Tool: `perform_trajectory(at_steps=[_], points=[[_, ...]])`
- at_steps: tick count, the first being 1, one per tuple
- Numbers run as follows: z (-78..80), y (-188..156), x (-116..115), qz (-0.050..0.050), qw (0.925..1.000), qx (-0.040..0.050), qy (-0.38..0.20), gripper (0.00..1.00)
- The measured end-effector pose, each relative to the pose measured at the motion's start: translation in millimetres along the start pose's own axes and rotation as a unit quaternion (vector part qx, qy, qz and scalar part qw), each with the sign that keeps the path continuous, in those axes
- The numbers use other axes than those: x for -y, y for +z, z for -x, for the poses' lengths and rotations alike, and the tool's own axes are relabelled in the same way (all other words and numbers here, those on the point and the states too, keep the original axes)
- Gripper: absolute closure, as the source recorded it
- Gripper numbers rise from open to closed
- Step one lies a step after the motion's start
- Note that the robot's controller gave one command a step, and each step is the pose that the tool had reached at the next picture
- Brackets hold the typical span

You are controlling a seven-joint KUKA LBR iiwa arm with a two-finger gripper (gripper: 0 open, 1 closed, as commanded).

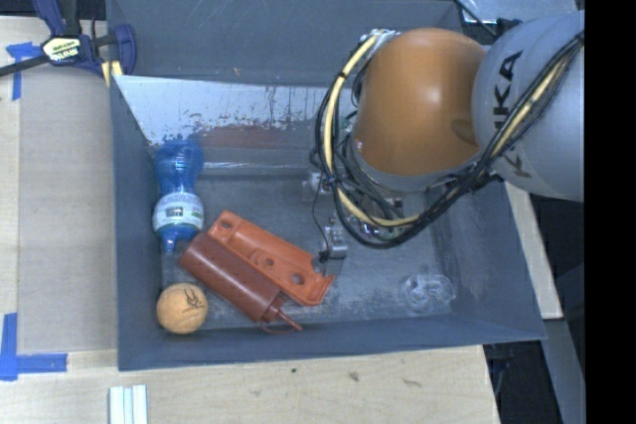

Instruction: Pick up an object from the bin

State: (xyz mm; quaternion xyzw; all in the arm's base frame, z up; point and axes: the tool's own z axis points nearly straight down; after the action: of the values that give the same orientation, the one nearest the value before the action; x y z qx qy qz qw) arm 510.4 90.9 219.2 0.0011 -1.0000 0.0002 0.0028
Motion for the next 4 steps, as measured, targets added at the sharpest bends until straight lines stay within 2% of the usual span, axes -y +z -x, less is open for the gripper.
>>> perform_trajectory(at_steps=[1, 2, 3, 4], points=[[1.6, -5, 0, 0.001, 1.0, 0.0043, 0.001, 0.0], [8.9, 57, -75, 0.001, 1.0, -0.0011, -0.005, 0.0], [-5.2, 61, -51, 0.0, 1.0, 0.0044, -0.007, 0.0], [43.7, 130, -55, 0.001, 0.9977, 0.0069, -0.068, 0.0]])
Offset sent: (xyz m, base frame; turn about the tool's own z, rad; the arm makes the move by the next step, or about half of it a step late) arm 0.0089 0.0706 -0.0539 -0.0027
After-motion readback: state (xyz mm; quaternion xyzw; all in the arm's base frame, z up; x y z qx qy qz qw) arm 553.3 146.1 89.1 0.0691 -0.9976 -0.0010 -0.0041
